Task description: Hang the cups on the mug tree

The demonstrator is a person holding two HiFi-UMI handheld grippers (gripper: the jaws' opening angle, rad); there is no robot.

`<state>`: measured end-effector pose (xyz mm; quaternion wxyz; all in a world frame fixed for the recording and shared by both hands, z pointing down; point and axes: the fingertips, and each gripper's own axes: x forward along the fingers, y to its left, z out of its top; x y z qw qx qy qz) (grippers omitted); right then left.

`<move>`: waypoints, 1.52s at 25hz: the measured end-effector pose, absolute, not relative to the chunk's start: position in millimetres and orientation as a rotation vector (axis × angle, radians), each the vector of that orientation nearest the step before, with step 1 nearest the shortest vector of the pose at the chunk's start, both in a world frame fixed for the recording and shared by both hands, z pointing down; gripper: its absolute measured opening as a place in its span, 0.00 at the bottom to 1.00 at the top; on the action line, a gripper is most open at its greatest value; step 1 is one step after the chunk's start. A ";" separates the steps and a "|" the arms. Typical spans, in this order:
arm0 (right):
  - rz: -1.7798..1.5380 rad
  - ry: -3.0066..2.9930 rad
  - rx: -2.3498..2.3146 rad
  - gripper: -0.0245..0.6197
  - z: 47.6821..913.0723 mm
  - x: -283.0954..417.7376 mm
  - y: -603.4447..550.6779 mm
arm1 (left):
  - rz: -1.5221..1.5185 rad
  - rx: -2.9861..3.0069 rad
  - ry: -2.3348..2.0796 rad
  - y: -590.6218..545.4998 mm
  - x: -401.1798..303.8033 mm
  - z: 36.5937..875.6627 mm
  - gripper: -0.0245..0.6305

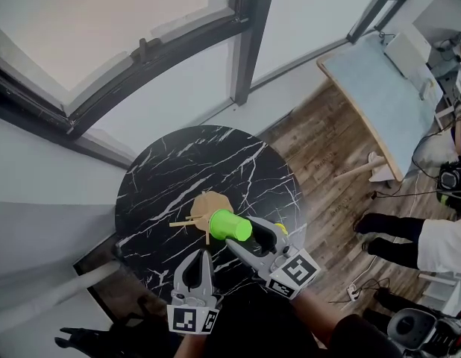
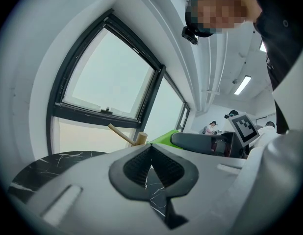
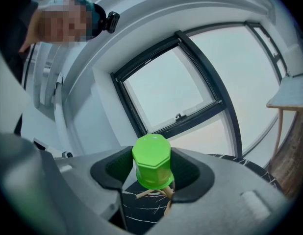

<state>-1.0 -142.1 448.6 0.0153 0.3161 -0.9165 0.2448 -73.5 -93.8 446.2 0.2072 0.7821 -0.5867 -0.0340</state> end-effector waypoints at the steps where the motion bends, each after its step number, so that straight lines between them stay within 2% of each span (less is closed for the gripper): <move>1: 0.762 -2.856 0.980 0.41 449.2 -1.1 -141.5 | -0.097 2.179 -1.635 -93.2 -73.0 446.2 0.04; 38: 0.864 -2.904 0.894 0.41 472.6 2.8 -141.6 | -0.078 2.158 -1.635 -85.9 -61.2 453.6 0.04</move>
